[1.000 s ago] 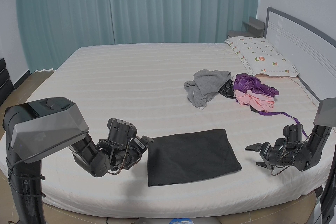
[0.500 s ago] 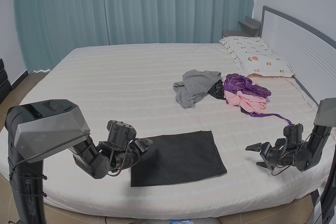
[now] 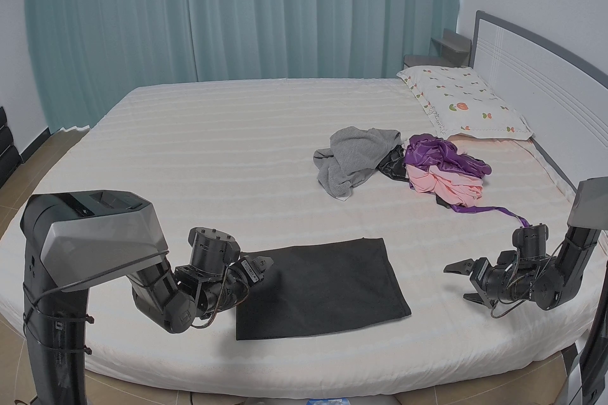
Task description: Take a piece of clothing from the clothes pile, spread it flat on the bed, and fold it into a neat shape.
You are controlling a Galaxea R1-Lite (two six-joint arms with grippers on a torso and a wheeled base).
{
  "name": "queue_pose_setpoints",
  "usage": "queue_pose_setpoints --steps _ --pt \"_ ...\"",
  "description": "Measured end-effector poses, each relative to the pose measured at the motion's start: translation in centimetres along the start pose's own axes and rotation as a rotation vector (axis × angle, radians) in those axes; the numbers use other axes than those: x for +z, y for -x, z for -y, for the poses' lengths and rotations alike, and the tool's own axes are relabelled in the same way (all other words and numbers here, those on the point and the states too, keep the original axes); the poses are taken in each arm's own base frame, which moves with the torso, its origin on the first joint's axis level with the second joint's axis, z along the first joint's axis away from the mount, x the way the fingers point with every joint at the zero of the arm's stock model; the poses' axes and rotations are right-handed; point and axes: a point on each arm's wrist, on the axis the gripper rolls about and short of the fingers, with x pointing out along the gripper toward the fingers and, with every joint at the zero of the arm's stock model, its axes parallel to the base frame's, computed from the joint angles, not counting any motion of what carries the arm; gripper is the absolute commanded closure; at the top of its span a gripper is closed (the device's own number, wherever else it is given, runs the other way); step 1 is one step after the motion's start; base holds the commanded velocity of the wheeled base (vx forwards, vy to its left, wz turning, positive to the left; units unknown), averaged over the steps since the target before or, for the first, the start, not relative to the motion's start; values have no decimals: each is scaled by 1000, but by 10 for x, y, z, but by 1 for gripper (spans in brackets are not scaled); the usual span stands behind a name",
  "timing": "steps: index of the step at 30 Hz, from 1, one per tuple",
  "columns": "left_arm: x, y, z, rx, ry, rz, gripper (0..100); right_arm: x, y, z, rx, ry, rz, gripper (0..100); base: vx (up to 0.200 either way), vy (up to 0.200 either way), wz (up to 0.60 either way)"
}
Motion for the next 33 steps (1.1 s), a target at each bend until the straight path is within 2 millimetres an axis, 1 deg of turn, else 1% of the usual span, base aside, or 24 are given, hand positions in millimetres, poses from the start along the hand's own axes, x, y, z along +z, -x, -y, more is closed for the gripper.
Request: queue_pose_setpoints --steps 11,22,23,33 --pt "-7 -13 -9 -9 -64 50 0 -1 0 0 0 3 -3 0 0 0 0" --pt "-14 -18 -14 11 -83 31 0 -1 0 0 -1 3 -3 0 0 0 0" --pt "-14 -18 -14 11 -83 30 100 -1 0 0 -1 4 -3 0 0 0 0" --pt "-14 -19 -15 11 -78 31 100 -1 -1 0 -1 5 -5 0 0 0 0"
